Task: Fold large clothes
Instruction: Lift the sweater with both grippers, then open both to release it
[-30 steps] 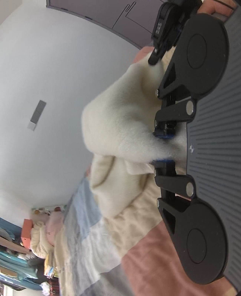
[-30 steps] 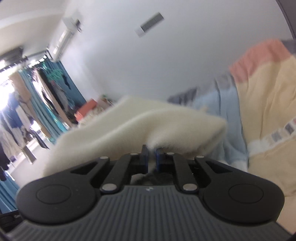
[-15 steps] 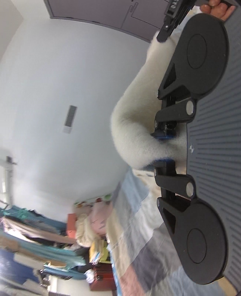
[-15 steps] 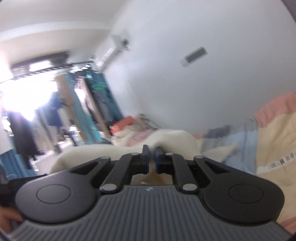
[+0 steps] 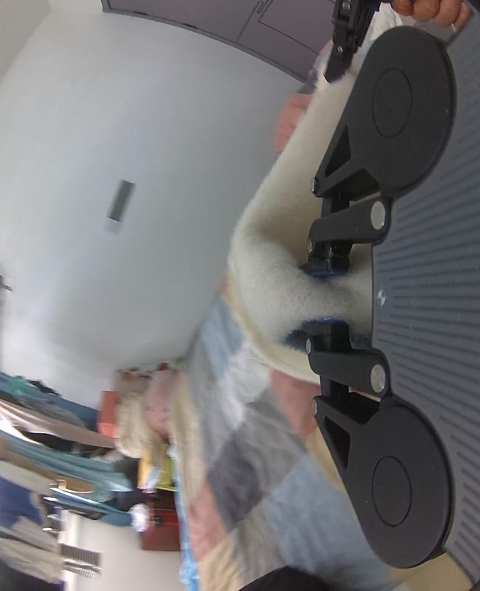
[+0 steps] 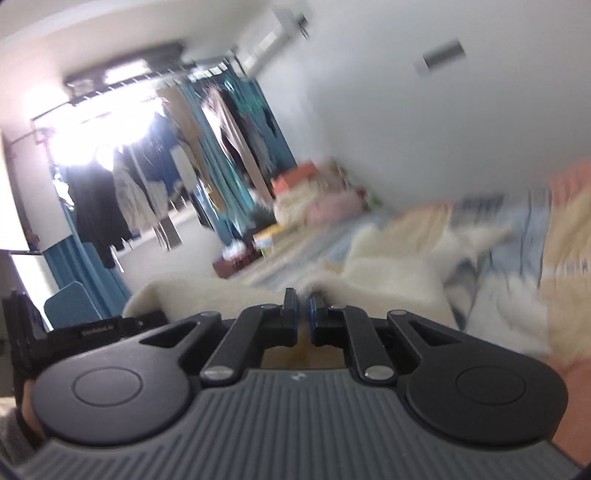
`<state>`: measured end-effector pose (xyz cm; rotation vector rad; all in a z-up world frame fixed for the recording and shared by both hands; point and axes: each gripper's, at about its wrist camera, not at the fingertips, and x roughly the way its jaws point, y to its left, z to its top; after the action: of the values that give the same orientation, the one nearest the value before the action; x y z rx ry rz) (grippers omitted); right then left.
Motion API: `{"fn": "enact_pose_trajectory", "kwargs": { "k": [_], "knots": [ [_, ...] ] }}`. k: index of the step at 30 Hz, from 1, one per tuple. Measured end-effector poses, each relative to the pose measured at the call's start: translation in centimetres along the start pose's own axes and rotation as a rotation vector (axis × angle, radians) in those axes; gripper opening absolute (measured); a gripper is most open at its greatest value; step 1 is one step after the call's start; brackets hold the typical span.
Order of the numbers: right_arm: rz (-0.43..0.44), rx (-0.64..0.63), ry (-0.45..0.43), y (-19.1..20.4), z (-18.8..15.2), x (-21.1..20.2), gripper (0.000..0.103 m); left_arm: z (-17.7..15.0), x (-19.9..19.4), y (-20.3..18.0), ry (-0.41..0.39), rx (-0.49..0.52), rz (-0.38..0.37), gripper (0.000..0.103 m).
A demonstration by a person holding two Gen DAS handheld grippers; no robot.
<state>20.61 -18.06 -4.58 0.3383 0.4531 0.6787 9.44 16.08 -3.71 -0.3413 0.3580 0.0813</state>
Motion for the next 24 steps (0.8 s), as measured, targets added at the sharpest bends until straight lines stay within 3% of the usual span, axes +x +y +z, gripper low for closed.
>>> {"fn": "enact_pose_trajectory", "kwargs": {
  "k": [4, 8, 13, 19, 24],
  "knots": [
    [-0.109, 0.07, 0.134, -2.3, -1.3, 4.4, 0.01, -0.6, 5.5, -0.8, 0.095, 0.114, 0.026, 0.023],
    [-0.14, 0.178, 0.212, -5.3, -2.5, 8.1, 0.011, -0.9, 11.8, -0.1, 0.154, 0.172, 0.047, 0.025],
    [-0.156, 0.174, 0.244, -6.3, -3.4, 11.4, 0.011, -2.4, 19.1, 2.8, 0.2, 0.1, 0.031, 0.028],
    [-0.134, 0.155, 0.261, -6.6, -3.4, 14.1, 0.012, -2.8, 22.4, 4.9, 0.195, 0.043, -0.008, 0.028],
    [-0.114, 0.171, 0.257, -6.8, -3.6, 14.7, 0.012, -4.1, 23.5, 3.7, 0.163, 0.175, 0.02, 0.03]
  ]
}}
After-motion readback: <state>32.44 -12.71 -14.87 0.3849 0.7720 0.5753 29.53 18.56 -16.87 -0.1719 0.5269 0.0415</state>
